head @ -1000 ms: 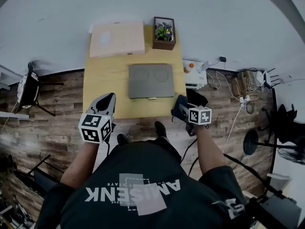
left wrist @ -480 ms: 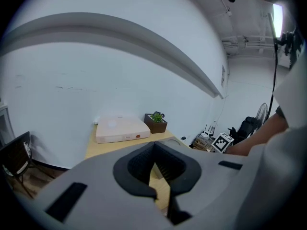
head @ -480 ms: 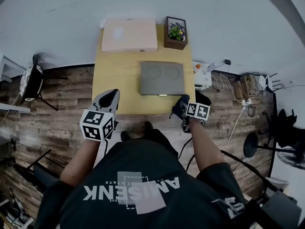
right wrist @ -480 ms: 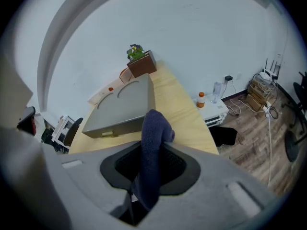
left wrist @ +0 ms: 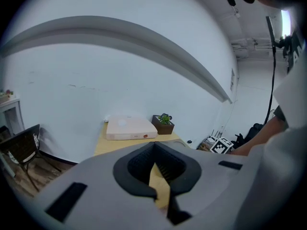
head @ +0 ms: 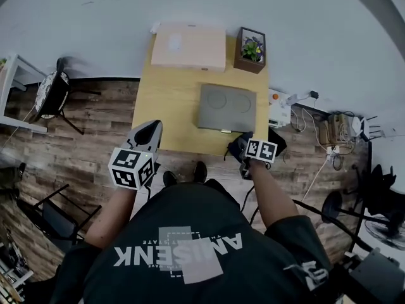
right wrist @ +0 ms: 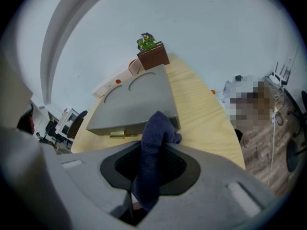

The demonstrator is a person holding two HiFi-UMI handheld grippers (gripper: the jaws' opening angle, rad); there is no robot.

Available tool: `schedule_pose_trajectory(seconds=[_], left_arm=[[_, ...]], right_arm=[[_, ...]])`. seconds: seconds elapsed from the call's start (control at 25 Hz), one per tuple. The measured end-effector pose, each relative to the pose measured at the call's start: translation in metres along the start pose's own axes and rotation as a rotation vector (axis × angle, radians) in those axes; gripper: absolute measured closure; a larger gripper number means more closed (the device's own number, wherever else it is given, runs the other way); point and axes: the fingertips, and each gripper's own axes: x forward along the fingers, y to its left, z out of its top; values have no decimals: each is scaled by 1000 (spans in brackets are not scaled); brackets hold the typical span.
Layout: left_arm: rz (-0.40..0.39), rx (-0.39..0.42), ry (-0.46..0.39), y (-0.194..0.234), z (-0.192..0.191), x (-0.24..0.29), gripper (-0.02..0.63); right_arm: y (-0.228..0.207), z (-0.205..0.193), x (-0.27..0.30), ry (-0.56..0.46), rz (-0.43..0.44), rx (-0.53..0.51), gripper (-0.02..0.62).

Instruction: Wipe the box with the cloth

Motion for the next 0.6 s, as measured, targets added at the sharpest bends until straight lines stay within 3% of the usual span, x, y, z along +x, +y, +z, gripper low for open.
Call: schedule_pose_trajectory(seconds=[0.6], left_arm=[[84,-9,41,23,-16,-26,608]], right_arm=[[47,-11,14,110,75,-392,511]])
